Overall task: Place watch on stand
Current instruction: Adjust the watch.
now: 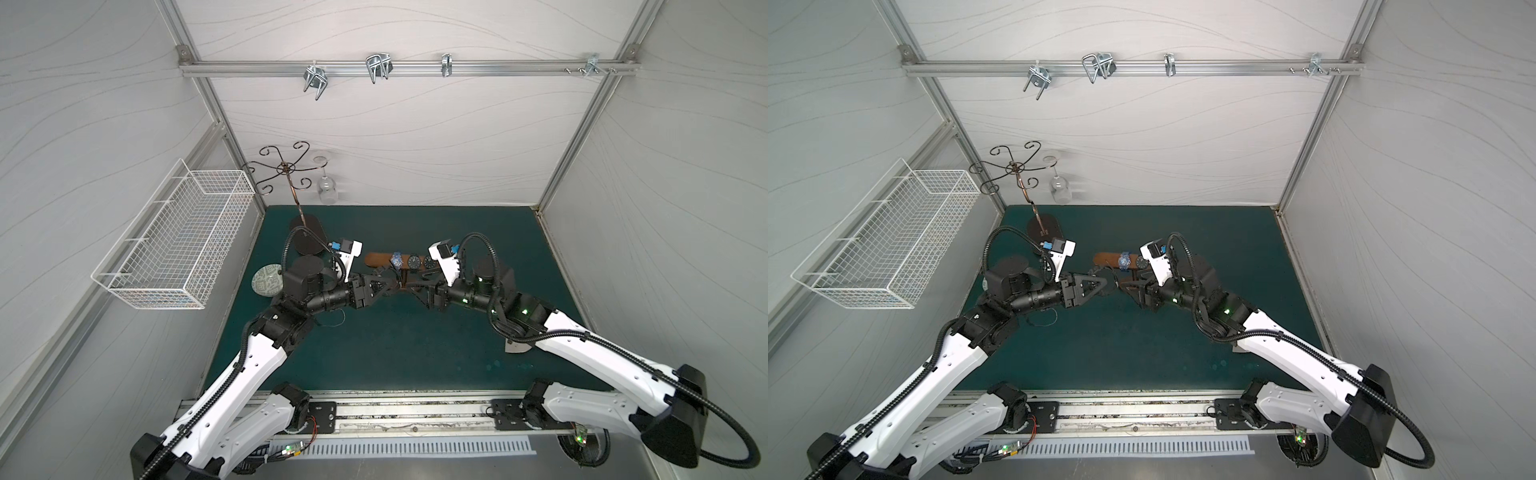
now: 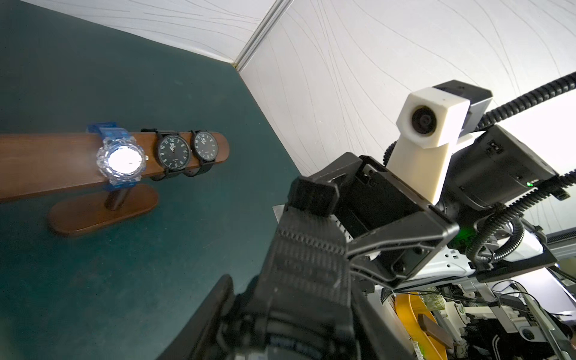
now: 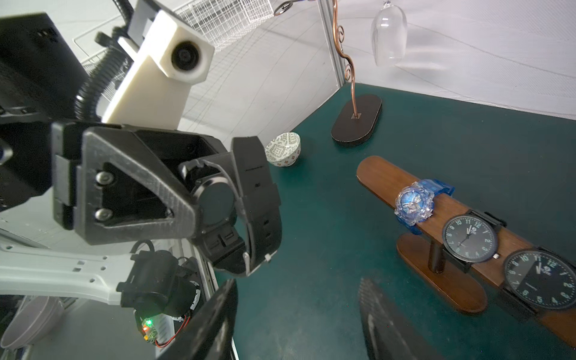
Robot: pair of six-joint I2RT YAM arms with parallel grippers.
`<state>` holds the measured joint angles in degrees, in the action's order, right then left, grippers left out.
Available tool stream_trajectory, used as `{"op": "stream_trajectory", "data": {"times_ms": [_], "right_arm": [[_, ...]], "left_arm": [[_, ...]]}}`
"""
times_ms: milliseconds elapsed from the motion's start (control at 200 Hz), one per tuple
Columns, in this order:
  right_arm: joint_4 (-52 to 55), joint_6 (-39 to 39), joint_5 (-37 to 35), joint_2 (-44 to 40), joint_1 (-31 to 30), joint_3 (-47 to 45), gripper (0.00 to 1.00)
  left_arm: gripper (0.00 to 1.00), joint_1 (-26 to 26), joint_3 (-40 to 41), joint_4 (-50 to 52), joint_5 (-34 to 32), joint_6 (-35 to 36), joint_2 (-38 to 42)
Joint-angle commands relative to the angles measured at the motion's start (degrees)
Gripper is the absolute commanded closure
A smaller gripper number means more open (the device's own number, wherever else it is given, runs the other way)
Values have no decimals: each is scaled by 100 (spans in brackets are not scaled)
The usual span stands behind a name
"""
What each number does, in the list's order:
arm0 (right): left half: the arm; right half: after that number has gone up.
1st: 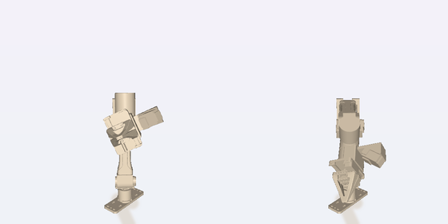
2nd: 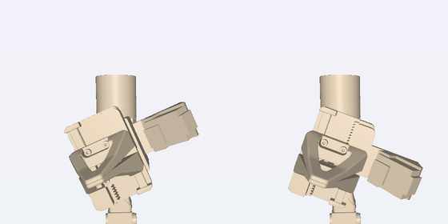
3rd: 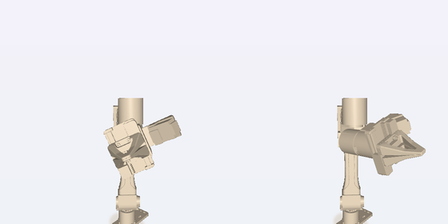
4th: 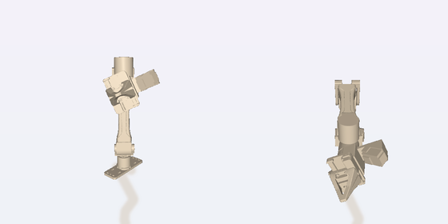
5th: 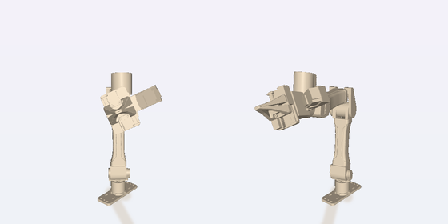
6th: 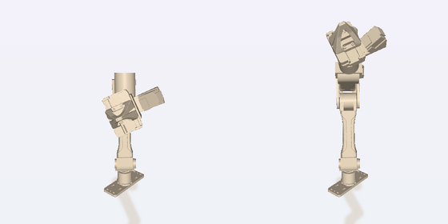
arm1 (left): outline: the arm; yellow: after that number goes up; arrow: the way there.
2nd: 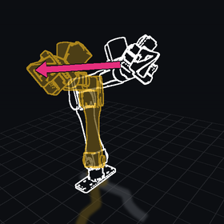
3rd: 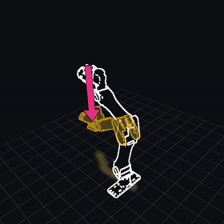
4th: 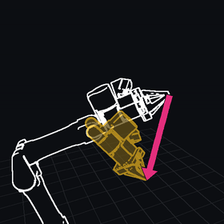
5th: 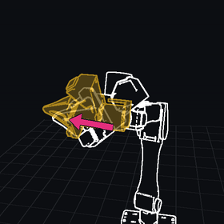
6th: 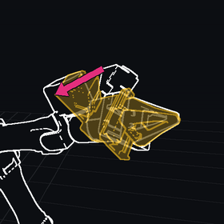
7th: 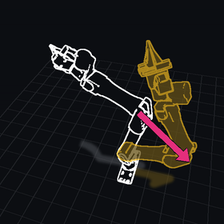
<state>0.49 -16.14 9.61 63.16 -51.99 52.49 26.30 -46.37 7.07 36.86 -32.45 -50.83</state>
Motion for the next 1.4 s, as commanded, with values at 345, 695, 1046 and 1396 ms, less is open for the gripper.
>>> {"op": "stream_trajectory", "data": {"times_ms": [345,695,1046,1396], "right_arm": [[-93,509,-779,227,-417,229,46],[59,586,-1071,285,-444,282,94],[335,618,-1270,281,-321,358,100],[355,473,-970,134,21,262,100]], "left_arm": [[60,545,43,-829,-3,-174,-404],[58,586,-65,-420,-332,148,-241],[17,589,-206,176,-486,747,52],[14,594,-242,101,-223,923,23]]}}
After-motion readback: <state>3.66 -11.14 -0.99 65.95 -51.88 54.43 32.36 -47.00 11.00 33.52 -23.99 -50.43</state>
